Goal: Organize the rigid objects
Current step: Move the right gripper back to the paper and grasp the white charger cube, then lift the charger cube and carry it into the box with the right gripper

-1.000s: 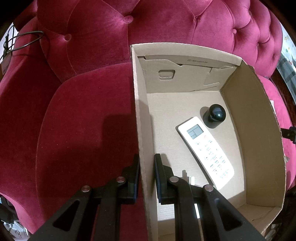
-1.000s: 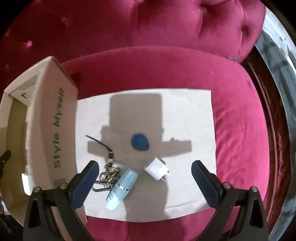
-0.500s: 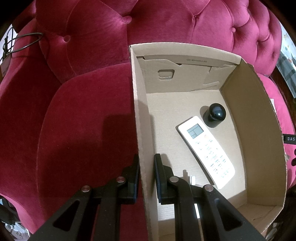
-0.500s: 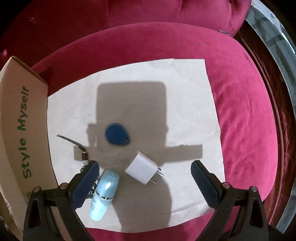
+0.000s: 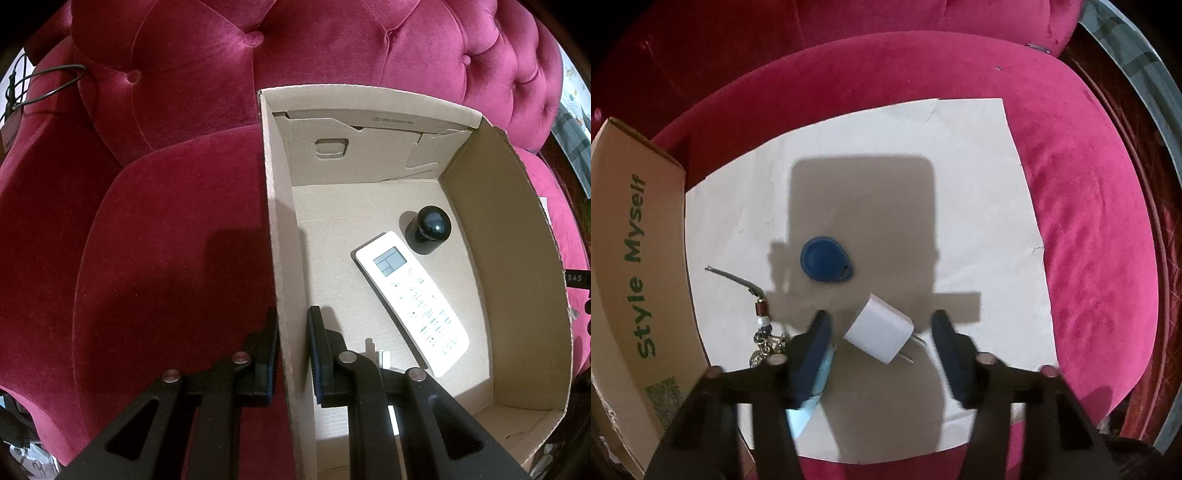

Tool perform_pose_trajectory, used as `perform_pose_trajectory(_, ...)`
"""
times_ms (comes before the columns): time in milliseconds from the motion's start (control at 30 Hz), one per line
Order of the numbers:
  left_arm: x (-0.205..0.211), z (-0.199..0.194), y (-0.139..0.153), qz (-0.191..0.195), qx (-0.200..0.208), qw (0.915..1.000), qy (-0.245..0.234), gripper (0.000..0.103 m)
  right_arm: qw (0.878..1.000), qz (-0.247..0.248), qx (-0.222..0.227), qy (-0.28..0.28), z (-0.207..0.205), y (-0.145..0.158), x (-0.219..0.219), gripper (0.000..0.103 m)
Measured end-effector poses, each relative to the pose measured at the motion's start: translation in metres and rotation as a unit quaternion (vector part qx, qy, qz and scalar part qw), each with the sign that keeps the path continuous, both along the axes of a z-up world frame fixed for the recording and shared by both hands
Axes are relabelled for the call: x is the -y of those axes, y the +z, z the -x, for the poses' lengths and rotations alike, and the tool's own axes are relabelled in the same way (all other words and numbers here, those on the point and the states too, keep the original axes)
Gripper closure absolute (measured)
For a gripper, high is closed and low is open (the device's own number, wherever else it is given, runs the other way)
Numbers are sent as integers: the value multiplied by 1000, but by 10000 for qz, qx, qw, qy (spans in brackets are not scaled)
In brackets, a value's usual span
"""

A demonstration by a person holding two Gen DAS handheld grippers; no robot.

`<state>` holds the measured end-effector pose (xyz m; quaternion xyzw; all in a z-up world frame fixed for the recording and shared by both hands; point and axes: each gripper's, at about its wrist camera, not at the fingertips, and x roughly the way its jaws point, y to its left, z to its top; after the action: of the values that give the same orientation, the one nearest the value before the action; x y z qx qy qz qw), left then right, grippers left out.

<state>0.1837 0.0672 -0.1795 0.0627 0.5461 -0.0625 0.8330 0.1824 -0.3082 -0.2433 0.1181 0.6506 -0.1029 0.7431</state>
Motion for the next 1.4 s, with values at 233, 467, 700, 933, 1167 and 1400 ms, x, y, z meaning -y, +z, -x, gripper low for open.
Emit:
perform_pose_trajectory(233,0,0,1,1,0,10000,0,87,9999,76,-9,84,-1,0,2,62)
perform_pose_trajectory(467,0,0,1,-3,0,10000,4,87,9996,188,58,202,6,16,-11,62)
perform_pose_trajectory(700,0,0,1,-5,0,10000,3,87,9994,196,135,235,7,37,-25,62)
perform_pose_trajectory(933,-2,0,1,17,-2,10000,18,88,9984,285,255,405,16,62,-38,62)
perform_pose_trajectory(1167,-3,1,0,32,-7,10000,25,87,9972,332,345,579,21,87,-54,62)
perform_pose_trajectory(1400,-4,0,0,49,-11,10000,34,87,9951,433,378,801,13,111,-67,62)
